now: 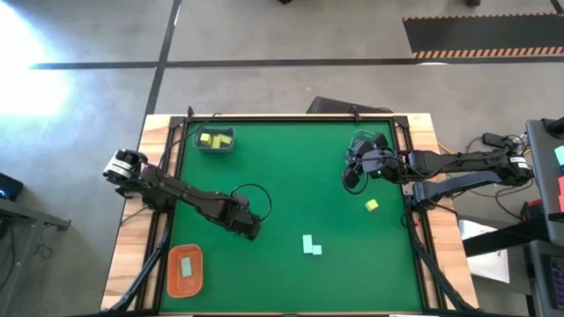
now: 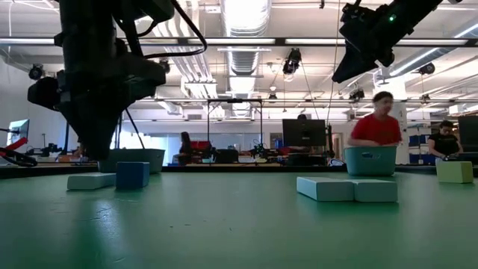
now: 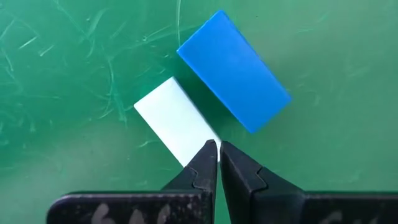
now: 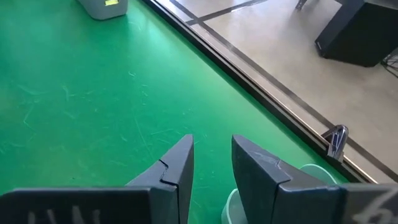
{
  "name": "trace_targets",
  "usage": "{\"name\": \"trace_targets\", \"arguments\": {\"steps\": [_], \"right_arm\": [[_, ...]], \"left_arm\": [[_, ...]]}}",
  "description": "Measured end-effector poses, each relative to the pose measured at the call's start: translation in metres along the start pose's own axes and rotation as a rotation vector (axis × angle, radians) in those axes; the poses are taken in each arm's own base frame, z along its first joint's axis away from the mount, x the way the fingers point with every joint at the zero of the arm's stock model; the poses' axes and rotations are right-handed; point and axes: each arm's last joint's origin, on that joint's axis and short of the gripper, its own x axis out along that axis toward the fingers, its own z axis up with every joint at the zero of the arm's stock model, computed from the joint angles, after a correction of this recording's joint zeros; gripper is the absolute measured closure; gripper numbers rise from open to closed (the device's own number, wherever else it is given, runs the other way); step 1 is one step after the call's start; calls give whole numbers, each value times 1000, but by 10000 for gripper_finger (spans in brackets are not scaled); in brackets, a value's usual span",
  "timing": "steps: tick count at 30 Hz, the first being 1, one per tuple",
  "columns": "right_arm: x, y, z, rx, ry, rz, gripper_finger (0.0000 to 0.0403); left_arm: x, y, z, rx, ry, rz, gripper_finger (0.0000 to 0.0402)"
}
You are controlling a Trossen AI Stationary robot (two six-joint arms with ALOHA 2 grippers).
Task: Sort & place blocks by color
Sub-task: Put the light blue block into the orange bin
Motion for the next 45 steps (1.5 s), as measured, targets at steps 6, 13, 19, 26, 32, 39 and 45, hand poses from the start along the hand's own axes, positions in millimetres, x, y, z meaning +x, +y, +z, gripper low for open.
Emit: {"name": "trace_targets", "arguments": {"steps": [6, 13, 19, 26, 32, 39, 45], "right_arm": [[0, 0, 0, 0, 0, 0, 311], [0, 0, 0, 0, 1, 2, 312], [0, 0, 0, 2, 2, 5, 307], [0, 0, 0, 3, 1, 4, 316], [0, 0, 0, 4, 1, 4, 319], [0, 0, 0, 4, 1, 5, 319], [0, 0, 0, 21, 1, 5, 319]], "left_arm": [[1, 2, -1, 4, 3, 17, 395], [1, 3, 0, 4, -7, 27, 323], [2, 3, 0, 1, -25, 31, 241], [4, 5, 1, 2, -78, 47, 193], [13, 13, -1, -21, -74, 76, 191], [16, 12, -2, -26, -76, 36, 191], [19, 13, -2, -25, -76, 38, 191]]}}
